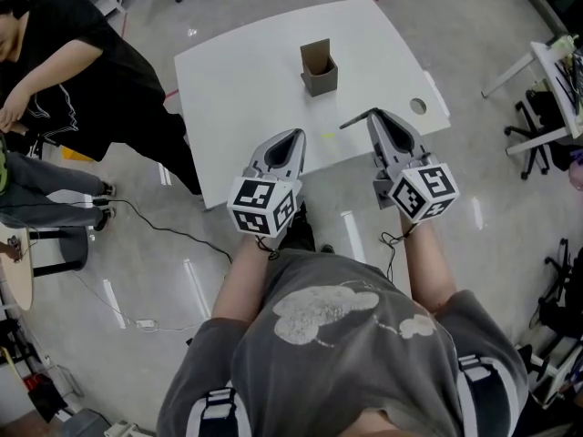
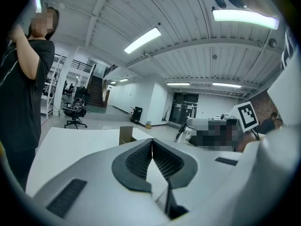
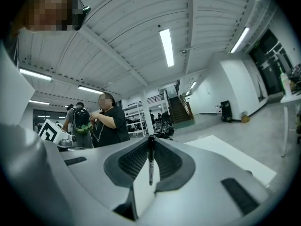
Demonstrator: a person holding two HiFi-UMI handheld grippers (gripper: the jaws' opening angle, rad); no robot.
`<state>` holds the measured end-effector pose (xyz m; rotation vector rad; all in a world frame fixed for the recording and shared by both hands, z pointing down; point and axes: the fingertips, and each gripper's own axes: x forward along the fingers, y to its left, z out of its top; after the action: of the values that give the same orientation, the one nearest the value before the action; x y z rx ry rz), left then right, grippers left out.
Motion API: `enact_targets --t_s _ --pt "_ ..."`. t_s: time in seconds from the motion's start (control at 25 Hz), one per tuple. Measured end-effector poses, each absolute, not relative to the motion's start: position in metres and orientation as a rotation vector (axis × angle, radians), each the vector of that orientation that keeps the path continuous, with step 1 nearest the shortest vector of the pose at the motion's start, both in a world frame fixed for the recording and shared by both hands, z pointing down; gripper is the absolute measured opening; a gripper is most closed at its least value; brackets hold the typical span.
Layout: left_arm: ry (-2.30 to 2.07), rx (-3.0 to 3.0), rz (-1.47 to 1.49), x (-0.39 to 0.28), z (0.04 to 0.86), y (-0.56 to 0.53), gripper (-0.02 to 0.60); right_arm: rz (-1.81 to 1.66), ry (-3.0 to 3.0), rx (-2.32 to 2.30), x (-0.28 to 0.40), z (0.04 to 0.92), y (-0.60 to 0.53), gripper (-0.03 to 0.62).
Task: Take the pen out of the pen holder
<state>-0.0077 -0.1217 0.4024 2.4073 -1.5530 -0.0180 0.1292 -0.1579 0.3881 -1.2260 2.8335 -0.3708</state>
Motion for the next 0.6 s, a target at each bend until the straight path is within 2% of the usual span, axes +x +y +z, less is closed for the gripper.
enact_targets --t_s 0.6 --pt "-1.56 2.436 -0.07 0.007 0.379 -0.007 0.009 -0.364 2.801 -1.213 0.149 0.38 -0.044 0.048"
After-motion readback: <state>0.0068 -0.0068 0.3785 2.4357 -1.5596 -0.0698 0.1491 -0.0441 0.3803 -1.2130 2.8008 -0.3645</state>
